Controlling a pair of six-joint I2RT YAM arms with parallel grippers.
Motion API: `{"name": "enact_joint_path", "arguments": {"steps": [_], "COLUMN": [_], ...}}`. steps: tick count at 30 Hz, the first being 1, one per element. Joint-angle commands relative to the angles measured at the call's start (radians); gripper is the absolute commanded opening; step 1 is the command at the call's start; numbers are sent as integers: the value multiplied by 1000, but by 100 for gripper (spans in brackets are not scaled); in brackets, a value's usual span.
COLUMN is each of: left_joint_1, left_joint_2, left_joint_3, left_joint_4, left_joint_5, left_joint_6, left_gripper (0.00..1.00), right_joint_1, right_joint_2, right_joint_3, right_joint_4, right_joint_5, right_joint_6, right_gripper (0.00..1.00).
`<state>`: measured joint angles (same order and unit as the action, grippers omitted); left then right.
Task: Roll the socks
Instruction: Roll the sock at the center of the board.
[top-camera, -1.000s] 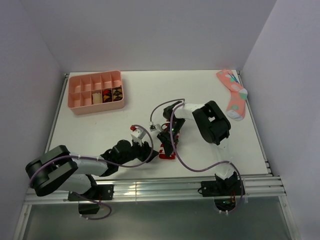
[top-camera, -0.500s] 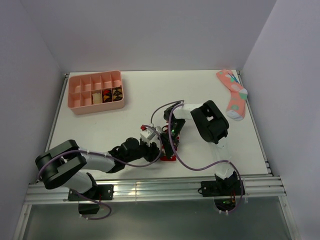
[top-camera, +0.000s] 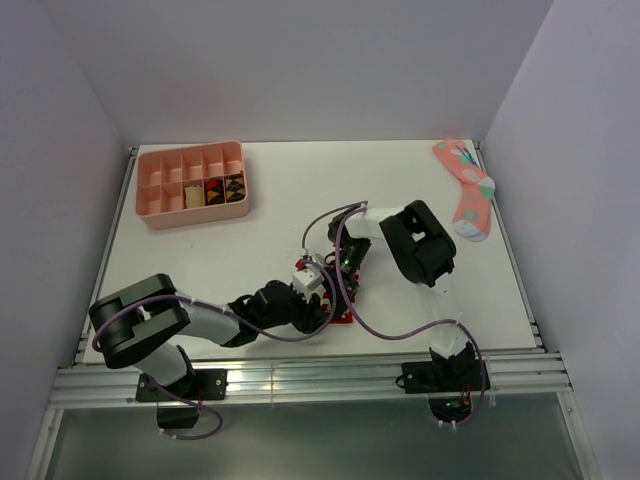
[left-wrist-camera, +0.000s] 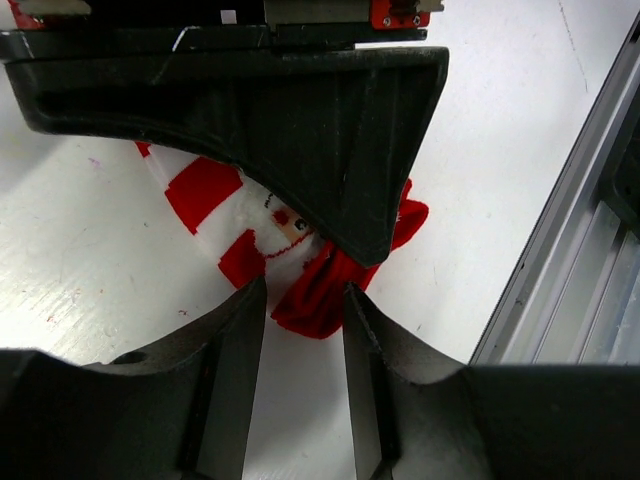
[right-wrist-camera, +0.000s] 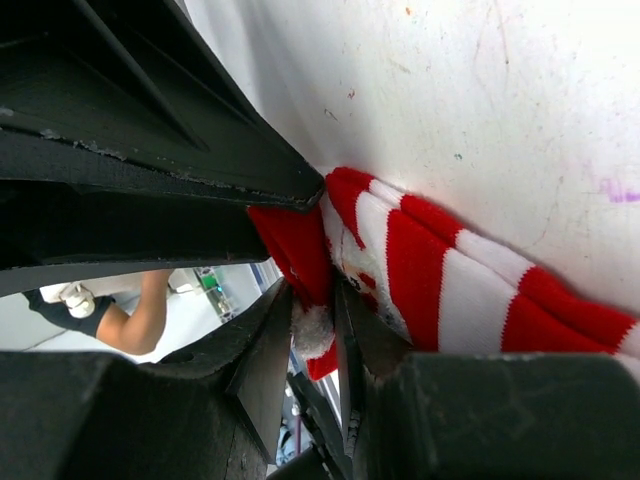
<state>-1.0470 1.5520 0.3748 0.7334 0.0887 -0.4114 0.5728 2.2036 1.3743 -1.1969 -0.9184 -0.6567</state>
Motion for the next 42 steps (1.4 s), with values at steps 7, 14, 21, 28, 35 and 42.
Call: {"name": "enact_joint_path", "arguments": {"steps": [7, 14, 21, 28, 35, 42], "left_joint_1": [-13, -19, -28, -27, 28, 108], "left_joint_2": [5, 20, 10, 20, 42, 115], "left_joint_3": [41, 72, 121, 231, 326, 461], "left_joint_4": [-6, -52, -186, -454, -580, -730], "left_joint_5": [-23, -15, -24, -52, 17, 143], "left_joint_6": [17, 3, -29, -75, -124, -116], "left_gripper": [34, 2, 0, 0, 0, 0], "right_joint_1": [-10, -13, -33, -135, -257, -332], "right_joint_2": [8, -12, -103, -317, -472, -697], "right_joint_3": [19, 6, -43, -112, -191, -277], "right_joint_4": [-7, 25, 151, 321, 414, 450], "right_joint_5": [-5, 7, 42, 40, 56, 98], "right_joint_6": [-17, 12, 112, 244, 281, 215], "right_gripper": [30, 30, 37, 46, 42, 40]}}
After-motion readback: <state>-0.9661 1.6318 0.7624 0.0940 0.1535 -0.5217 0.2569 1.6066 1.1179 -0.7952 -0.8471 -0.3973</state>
